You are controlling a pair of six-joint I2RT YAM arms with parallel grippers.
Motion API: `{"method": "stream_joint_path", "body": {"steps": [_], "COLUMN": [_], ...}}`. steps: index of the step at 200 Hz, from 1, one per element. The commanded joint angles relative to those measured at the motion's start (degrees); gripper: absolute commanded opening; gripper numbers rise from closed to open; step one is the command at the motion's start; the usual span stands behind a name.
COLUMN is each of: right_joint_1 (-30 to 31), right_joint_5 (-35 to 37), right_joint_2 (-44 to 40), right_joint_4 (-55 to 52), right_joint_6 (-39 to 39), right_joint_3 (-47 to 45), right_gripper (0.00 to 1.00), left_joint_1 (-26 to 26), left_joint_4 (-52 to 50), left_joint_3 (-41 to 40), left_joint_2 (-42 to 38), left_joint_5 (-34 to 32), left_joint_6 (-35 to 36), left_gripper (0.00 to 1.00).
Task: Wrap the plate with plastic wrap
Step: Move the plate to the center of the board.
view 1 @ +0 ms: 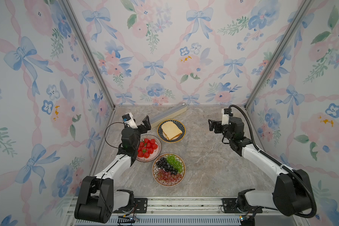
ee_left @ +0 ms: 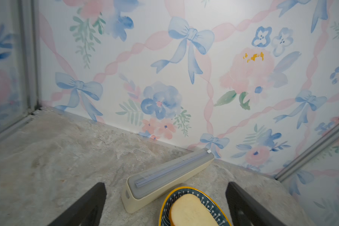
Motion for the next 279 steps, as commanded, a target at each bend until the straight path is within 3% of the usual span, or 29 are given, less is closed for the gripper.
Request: {"method": "stream_joint_path", "body": {"steps": [1, 33, 59, 119, 208, 255, 279], "right_joint_1": [3.76, 6.16, 6.26, 5.20, 5.32, 5.31, 4.44], "right_joint_5": [-7.73, -14.19, -14.60, -22.30, -24.44, -23.19, -21.73], "right_joint_2": [8.61, 22.37, 31.38, 44.63, 49.35, 47.53, 43.69], "right_joint_4": [-9.57, -9.58, -11.31, -11.35, -10.97, -12.04, -10.22], "right_joint_6": [5.93, 11.74, 17.03, 23.98, 26.22, 25.12, 25.12], "right_joint_3": [7.23, 18.26, 25.81, 34.82, 36.94, 35.63, 31.46], "right_gripper": [1.00, 0.90, 0.85, 0.68, 0.28, 0.05, 0.00], "left_joint_1": [-0.38, -0.56, -0.55, -0.60, -0.56, -0.55, -0.47], "left_joint_4": [-8.40, -11.24, -12.37, -13.64, -14.42, -14.87, -15.13], "left_joint_3": [2.59, 3.47, 3.38, 3.56, 3.55, 3.73, 3.89], "left_joint_2": [2.86, 3.63, 3.54, 3.67, 3.33, 3.45, 3.39], "left_joint_5": [9.57, 9.23, 8.61, 7.62, 7.19, 6.83, 6.59], "left_joint_6": [-6.67, -6.48, -5.90, -4.62, -4.40, -4.02, -3.95], "left_gripper": [0.98, 0.98, 0.98, 0.98, 0.98, 0.98, 0.98]}}
